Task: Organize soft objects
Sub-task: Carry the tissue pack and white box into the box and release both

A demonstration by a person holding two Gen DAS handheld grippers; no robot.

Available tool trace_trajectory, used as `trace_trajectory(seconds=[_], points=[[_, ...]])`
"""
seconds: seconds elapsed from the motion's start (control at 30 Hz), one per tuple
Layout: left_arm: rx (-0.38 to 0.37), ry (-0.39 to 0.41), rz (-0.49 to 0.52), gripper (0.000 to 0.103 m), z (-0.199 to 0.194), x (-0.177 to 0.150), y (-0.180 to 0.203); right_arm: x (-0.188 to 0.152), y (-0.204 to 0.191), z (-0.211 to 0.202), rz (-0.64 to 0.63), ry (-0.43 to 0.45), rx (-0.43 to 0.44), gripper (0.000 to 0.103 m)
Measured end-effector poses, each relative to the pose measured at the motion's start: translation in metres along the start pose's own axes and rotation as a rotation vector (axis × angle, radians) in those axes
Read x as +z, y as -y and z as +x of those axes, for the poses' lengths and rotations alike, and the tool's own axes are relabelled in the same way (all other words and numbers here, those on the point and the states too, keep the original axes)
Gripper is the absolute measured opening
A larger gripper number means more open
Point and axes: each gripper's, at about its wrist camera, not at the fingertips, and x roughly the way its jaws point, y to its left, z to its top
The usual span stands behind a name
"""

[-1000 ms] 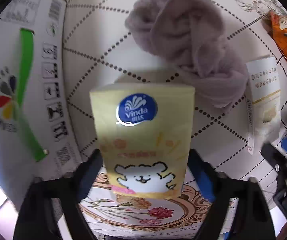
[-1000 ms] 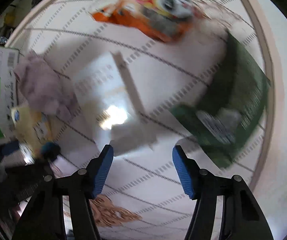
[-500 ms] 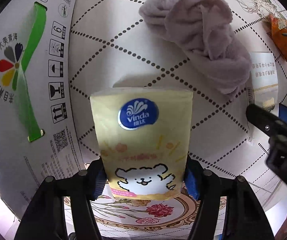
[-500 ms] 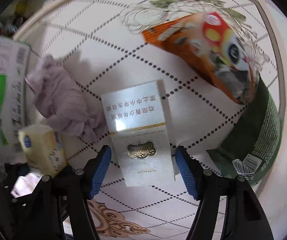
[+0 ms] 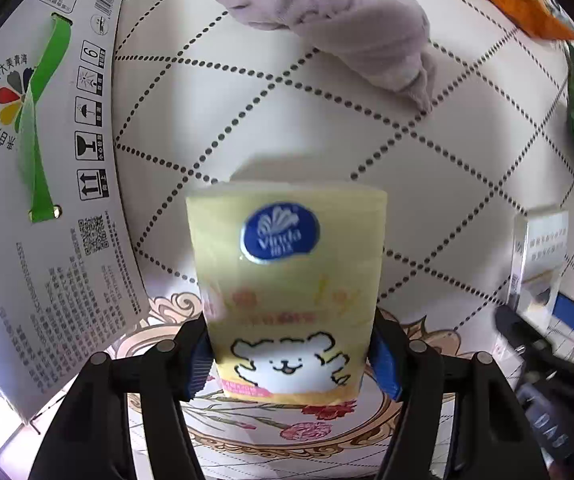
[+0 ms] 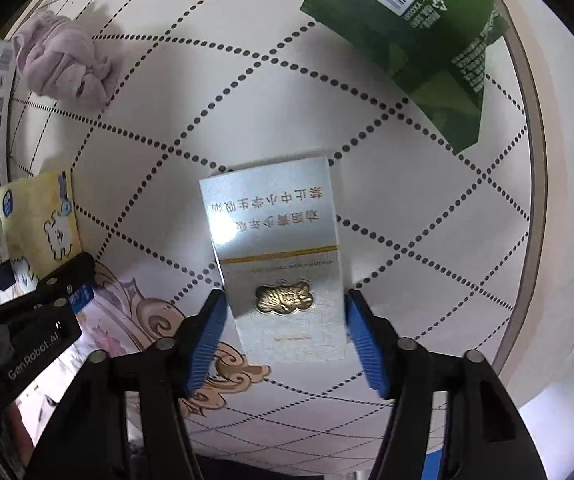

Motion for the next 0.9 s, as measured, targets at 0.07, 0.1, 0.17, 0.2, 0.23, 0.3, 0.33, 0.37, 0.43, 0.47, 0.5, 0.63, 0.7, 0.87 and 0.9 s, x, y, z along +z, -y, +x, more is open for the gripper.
trace_trajectory(seconds=[0.07, 0.1, 0.17, 0.2, 0.23, 0.3, 0.33, 0.37, 0.43, 0.47, 0.5, 0.63, 0.7, 0.87, 0.9], points=[[-0.012, 0.001, -0.001, 0.061, 0.002, 0.000, 0.000, -0.002, -0.023, 0.004, 0.011, 0.016, -0.055, 0.076], [-0.006, 0.004, 0.004, 0.061, 0.002, -0.002, 0.001, -0.002, -0.027, 0.002, 0.010, 0.037, -0.069, 0.075], [0.011, 0.011, 0.021, 0.061, 0.004, -0.006, 0.003, -0.008, -0.040, 0.001, 0.007, 0.062, -0.070, 0.064], [0.009, 0.012, 0.024, 0.061, 0.003, -0.009, 0.004, -0.009, -0.043, 0.000, 0.002, 0.064, -0.066, 0.059], [0.006, 0.015, 0.027, 0.061, 0.003, -0.012, 0.005, -0.014, -0.046, -0.003, -0.001, 0.060, -0.065, 0.059], [0.004, 0.025, 0.037, 0.061, 0.003, -0.020, 0.009, -0.015, -0.045, -0.012, -0.002, 0.065, -0.073, 0.058], [-0.001, 0.032, 0.040, 0.061, 0.001, -0.024, 0.010, -0.015, -0.039, -0.013, 0.006, 0.065, -0.068, 0.058], [-0.005, 0.041, 0.040, 0.061, -0.003, -0.027, 0.012, -0.020, -0.038, -0.015, 0.011, 0.066, -0.060, 0.058], [-0.018, 0.055, 0.038, 0.061, -0.008, -0.032, 0.008, -0.021, -0.014, -0.025, 0.028, 0.077, -0.028, 0.058], [-0.034, 0.064, 0.039, 0.061, -0.014, -0.037, 0.008, -0.022, -0.012, -0.033, 0.032, 0.086, -0.006, 0.058], [-0.050, 0.074, 0.039, 0.061, -0.020, -0.042, 0.008, -0.026, -0.010, -0.043, 0.032, 0.099, 0.014, 0.058], [-0.122, 0.153, 0.055, 0.061, -0.064, -0.062, 0.006, -0.043, -0.006, -0.102, 0.025, 0.194, 0.092, 0.058], [-0.165, 0.217, 0.059, 0.061, -0.096, -0.073, -0.001, -0.052, -0.010, -0.138, 0.011, 0.251, 0.118, 0.058], [-0.239, 0.367, 0.056, 0.061, -0.190, -0.066, -0.065, -0.071, -0.029, -0.214, -0.027, 0.370, 0.177, 0.058], [-0.244, 0.391, 0.055, 0.061, -0.207, -0.064, -0.075, -0.073, -0.038, -0.224, -0.039, 0.382, 0.187, 0.058]])
